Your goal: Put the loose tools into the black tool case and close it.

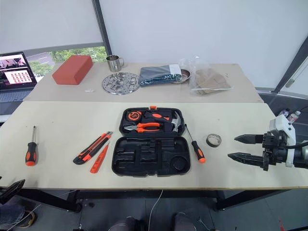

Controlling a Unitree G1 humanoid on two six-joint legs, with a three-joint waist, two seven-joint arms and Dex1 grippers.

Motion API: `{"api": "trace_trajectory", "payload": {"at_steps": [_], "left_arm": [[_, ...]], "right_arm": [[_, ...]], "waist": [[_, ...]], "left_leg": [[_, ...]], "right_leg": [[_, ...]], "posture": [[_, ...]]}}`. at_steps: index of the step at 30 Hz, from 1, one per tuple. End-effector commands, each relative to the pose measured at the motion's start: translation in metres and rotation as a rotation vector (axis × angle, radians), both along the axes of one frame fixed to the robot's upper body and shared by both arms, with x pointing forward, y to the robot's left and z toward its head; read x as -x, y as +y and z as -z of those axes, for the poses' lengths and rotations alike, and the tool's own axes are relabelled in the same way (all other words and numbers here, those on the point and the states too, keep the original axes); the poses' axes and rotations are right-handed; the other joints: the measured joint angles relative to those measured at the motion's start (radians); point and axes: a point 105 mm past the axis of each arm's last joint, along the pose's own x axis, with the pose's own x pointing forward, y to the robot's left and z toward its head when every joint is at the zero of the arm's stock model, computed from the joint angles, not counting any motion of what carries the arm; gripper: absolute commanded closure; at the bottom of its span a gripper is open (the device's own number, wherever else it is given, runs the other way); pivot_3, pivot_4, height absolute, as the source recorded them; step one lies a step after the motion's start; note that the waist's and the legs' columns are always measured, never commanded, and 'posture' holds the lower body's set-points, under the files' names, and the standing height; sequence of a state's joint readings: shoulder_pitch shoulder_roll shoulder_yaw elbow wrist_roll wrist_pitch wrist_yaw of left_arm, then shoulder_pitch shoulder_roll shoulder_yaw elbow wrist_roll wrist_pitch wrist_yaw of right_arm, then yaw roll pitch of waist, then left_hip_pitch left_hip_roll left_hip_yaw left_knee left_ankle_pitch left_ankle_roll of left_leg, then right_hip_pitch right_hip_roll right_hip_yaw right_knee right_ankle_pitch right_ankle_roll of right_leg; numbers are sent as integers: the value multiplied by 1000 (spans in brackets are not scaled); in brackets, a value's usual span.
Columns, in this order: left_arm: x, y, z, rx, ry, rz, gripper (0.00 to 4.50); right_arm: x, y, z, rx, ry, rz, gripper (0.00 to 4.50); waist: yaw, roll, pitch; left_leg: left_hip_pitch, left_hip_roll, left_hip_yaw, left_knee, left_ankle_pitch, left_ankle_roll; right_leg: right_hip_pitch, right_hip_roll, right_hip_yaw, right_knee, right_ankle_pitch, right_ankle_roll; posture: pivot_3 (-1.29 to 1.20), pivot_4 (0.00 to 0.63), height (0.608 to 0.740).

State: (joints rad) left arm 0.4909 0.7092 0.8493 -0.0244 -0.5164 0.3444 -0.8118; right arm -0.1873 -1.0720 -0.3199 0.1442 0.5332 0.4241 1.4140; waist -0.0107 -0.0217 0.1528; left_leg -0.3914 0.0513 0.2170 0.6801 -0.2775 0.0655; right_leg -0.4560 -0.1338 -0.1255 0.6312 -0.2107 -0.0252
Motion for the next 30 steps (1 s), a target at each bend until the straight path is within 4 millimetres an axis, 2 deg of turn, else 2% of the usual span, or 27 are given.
{"api": "trace_trajectory", "payload": {"at_steps": [1, 6, 10, 12, 16, 19, 22, 25, 28, 30], "left_arm": [[-5, 4, -18, 0, -60, -37, 36], [-44, 1, -35, 132, -63, -97, 36], [-67, 1, -40, 164, -27, -135, 36], [-81, 4, -37, 171, 15, -185, 36], [-98, 7, -23, 199, 99, -257, 36], [-110, -2, -7, 223, 174, -231, 36], [-115, 4, 4, 231, 208, -296, 36], [-114, 12, 8, 234, 207, -338, 692], [-114, 18, 5, 254, 174, -345, 1900], [-119, 21, -5, 243, 121, -327, 2638]], "right_arm": [[0, 6, -16, 14, -48, -18, 0], [-6, 45, -50, -46, -145, -103, 0], [-8, 64, -61, -78, -161, -148, 0], [-8, 77, -66, -95, -181, -194, 0], [-8, 103, -67, -95, -220, -273, 0], [-11, 116, -66, -103, -247, -303, 0], [-15, 125, -66, -114, -273, -315, 0], [-15, 129, -68, -116, -286, -322, 0], [-12, 128, -69, -107, -301, -320, 0], [-10, 126, -67, -100, -304, -315, 0]], "waist": [[0, 0, 0], [2, 0, 0], [2, -1, 0], [1, -1, 0], [-1, -1, 0], [-4, -2, 0], [-3, -1, 0], [-2, -1, 0], [-2, -1, 0], [-2, -1, 0]], "left_leg": [[0, 0, 0, 0, 0, 0], [0, 0, 0, 0, 1, -2], [0, 1, -1, 0, 3, -4], [0, 0, -1, 0, 2, -3], [-2, -2, 1, 0, 3, -3], [-1, -1, 3, 0, 3, -3], [0, -2, 4, 0, 3, -4], [2, -2, 5, 0, 4, -5], [4, -2, 5, 0, 4, -6], [5, -2, 5, 0, 4, -6]], "right_leg": [[0, 0, 0, 0, 0, 0], [0, 0, 0, 2, 1, 0], [0, 1, 0, 1, 2, 2], [0, 2, 0, 1, 5, -3], [-1, 9, -2, 3, 5, -3], [-1, 12, -3, 3, 5, -3], [0, 12, -2, 5, 4, -2], [-1, 11, 0, 9, 4, -3], [-1, 9, 1, 11, 4, -3], [-1, 6, 1, 12, 4, -3]], "posture": [[0, 150, 736], [0, 150, 736], [0, 150, 736], [0, 150, 736], [0, 150, 736], [0, 150, 736], [0, 150, 736], [0, 150, 736], [0, 150, 736], [0, 150, 736]]}}
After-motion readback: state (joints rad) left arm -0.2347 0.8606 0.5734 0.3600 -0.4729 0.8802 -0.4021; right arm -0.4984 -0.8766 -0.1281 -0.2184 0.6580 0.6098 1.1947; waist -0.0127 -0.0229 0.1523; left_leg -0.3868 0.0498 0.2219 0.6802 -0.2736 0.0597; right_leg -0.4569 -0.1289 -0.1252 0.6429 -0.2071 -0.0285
